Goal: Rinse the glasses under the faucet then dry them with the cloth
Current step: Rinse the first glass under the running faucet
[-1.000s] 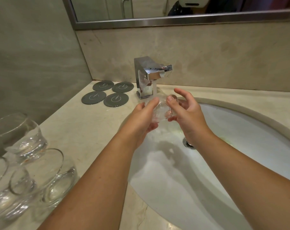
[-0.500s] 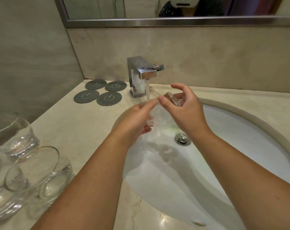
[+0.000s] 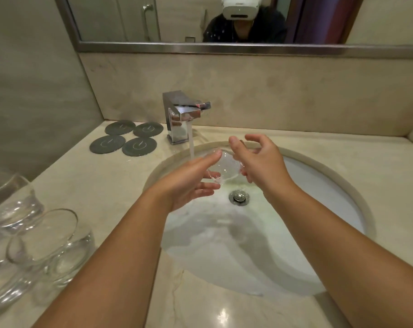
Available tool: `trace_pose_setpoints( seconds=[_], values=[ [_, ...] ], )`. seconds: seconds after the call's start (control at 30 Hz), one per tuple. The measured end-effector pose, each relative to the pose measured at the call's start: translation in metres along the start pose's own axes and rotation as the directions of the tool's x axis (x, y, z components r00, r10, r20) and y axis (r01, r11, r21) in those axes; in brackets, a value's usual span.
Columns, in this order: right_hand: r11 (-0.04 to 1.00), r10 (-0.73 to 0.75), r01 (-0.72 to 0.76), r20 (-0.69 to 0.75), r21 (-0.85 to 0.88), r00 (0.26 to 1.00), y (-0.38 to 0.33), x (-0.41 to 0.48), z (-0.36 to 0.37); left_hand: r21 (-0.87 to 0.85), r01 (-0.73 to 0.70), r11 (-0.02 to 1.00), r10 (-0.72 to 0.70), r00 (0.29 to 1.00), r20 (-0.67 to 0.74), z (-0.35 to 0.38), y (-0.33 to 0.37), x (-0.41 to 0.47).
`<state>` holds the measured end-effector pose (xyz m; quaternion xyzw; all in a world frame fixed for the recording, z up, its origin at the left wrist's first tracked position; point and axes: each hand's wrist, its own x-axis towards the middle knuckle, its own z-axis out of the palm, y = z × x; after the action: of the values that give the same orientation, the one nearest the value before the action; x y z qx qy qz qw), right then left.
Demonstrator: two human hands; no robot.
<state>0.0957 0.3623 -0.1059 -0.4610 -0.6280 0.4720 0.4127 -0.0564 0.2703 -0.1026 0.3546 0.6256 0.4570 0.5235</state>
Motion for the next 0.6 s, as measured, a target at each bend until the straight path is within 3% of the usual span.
trace_pose_setpoints(
  seconds=[0.17,0.23,0.3,0.4,0.5,0.6],
  values=[
    [0.959,0.213,-0.229,0.105,0.167,0.971,0.011,-0.01,-0.029,0.034,-0.11,0.993,0.109,0.994,0.018,0.018,0.009,-0.006],
    [0.952,0.231,-0.258,0.166,0.165,0.959,0.011,-0.016,-0.042,0.122,-0.135,0.983,0.139,0.99,-0.019,0.029,0.014,-0.007],
    [0.976,0.201,-0.21,0.142,0.052,0.969,0.012,-0.02,-0.055,0.267,-0.156,0.951,0.178,0.982,-0.058,0.041,0.018,-0.008],
    [0.967,0.002,0.001,0.011,-0.254,1.0,0.019,-0.02,-0.074,0.554,-0.2,0.808,0.274,0.96,-0.052,0.062,0.019,-0.008],
    [0.972,-0.03,0.023,-0.028,-0.236,0.999,0.026,-0.019,-0.087,0.752,-0.217,0.623,0.291,0.956,0.034,0.084,0.016,-0.001],
    [0.977,-0.032,0.028,-0.018,-0.213,0.999,0.026,-0.016,-0.095,0.833,-0.216,0.509,0.256,0.962,0.093,0.102,0.008,0.013]
  ],
)
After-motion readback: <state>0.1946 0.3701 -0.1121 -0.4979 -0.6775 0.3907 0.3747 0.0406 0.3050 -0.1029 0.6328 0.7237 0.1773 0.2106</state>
